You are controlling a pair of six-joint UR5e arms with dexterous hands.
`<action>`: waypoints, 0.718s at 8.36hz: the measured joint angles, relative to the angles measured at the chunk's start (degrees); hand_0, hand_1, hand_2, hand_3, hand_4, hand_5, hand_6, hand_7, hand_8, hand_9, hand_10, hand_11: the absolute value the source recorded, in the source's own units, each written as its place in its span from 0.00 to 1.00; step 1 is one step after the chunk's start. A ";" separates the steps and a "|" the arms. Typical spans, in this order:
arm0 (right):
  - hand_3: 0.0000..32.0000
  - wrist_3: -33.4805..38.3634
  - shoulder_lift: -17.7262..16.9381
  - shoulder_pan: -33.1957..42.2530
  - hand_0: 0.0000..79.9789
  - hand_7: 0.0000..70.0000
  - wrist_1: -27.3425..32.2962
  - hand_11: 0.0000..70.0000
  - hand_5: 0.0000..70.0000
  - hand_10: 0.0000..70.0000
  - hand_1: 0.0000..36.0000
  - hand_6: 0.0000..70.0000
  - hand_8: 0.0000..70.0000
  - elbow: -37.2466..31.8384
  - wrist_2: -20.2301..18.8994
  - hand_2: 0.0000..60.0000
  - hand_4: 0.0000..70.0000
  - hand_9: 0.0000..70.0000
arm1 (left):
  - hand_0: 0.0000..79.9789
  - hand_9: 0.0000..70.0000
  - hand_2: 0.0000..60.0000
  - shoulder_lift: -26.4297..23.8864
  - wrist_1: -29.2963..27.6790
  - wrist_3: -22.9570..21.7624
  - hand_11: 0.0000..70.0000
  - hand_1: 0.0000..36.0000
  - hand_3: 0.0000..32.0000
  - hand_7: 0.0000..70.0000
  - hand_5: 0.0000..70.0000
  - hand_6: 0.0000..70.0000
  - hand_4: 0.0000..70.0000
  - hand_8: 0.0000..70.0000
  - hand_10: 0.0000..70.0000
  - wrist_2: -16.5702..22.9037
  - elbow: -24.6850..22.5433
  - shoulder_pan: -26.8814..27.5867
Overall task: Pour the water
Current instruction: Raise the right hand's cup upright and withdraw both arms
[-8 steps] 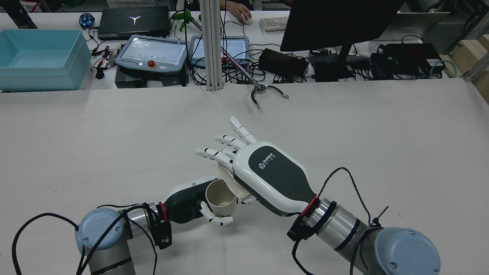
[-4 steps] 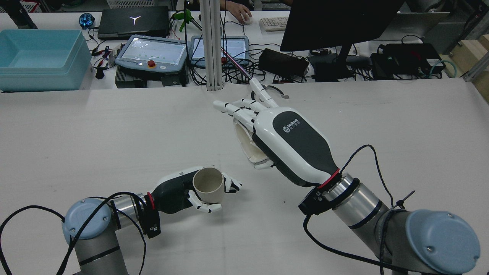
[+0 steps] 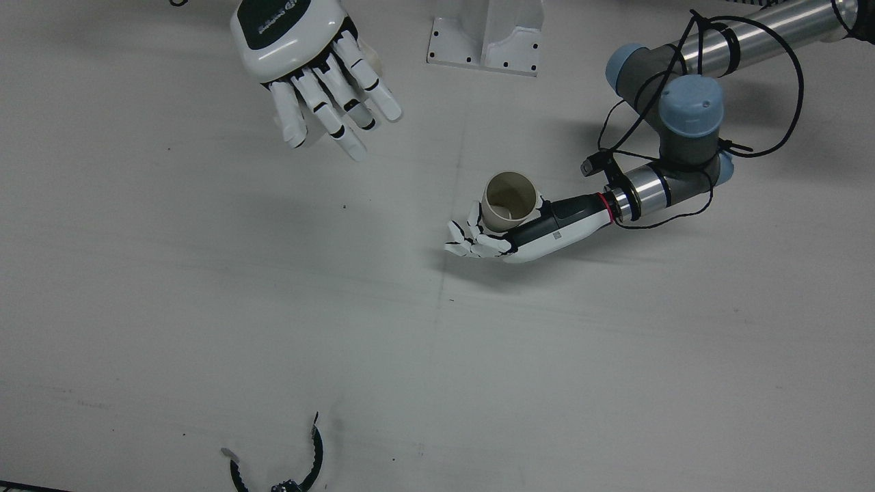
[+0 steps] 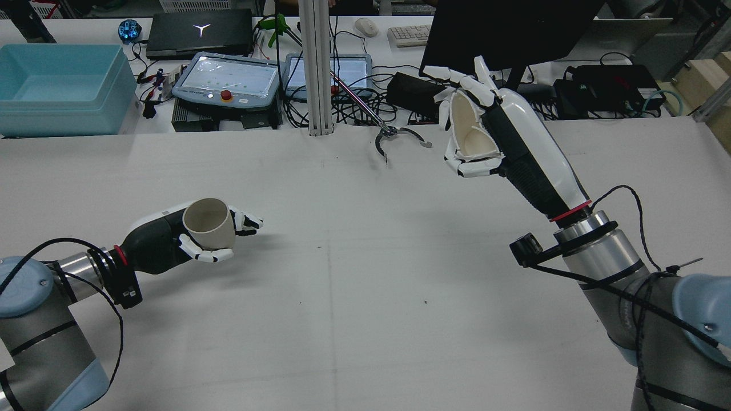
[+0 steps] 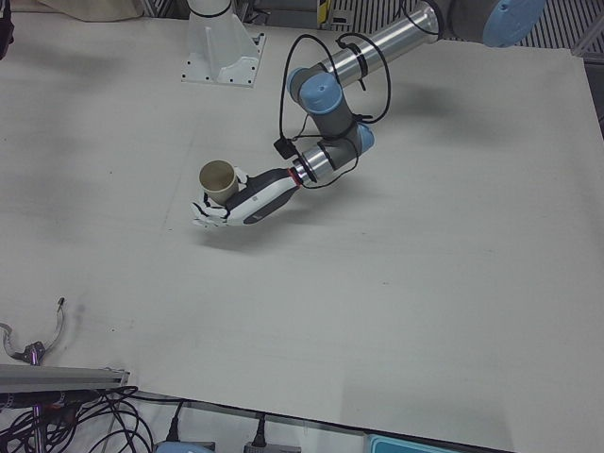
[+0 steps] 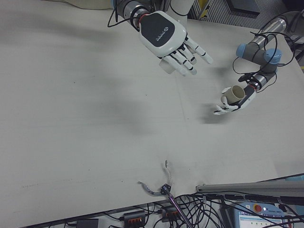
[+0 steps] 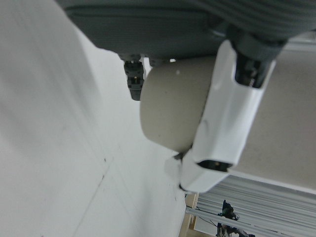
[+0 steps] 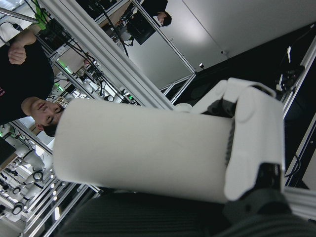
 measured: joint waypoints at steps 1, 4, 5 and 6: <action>0.00 8.89 -2.07 2.20 0.66 0.79 -0.18 0.00 0.22 0.00 1.00 0.65 0.34 -0.05 1.36 1.00 0.14 0.44 | 1.00 0.27 1.00 3.43 -0.33 -0.02 0.27 1.00 0.00 0.47 1.00 0.40 1.00 0.22 0.15 0.19 -0.53 -4.32; 0.19 25.73 -7.79 6.19 0.68 0.69 -0.67 0.00 0.22 0.00 0.96 0.60 0.31 0.28 1.35 1.00 0.01 0.39 | 1.00 0.21 0.96 15.58 -4.43 1.03 0.25 1.00 0.00 0.43 1.00 0.31 0.89 0.16 0.13 -1.60 1.52 -13.82; 0.25 28.11 -8.44 6.17 0.70 0.74 -0.69 0.00 0.22 0.00 0.97 0.62 0.32 0.72 0.65 1.00 0.05 0.40 | 1.00 0.19 0.95 19.18 -7.35 1.61 0.25 1.00 0.00 0.42 1.00 0.30 0.86 0.15 0.13 -3.80 4.45 -15.53; 0.25 29.83 -8.52 5.93 0.70 0.76 -0.69 0.00 0.23 0.00 0.98 0.63 0.32 1.33 0.10 1.00 0.06 0.40 | 1.00 0.18 0.88 21.56 -10.66 2.02 0.25 1.00 0.00 0.40 1.00 0.29 0.83 0.14 0.13 -5.46 8.04 -16.66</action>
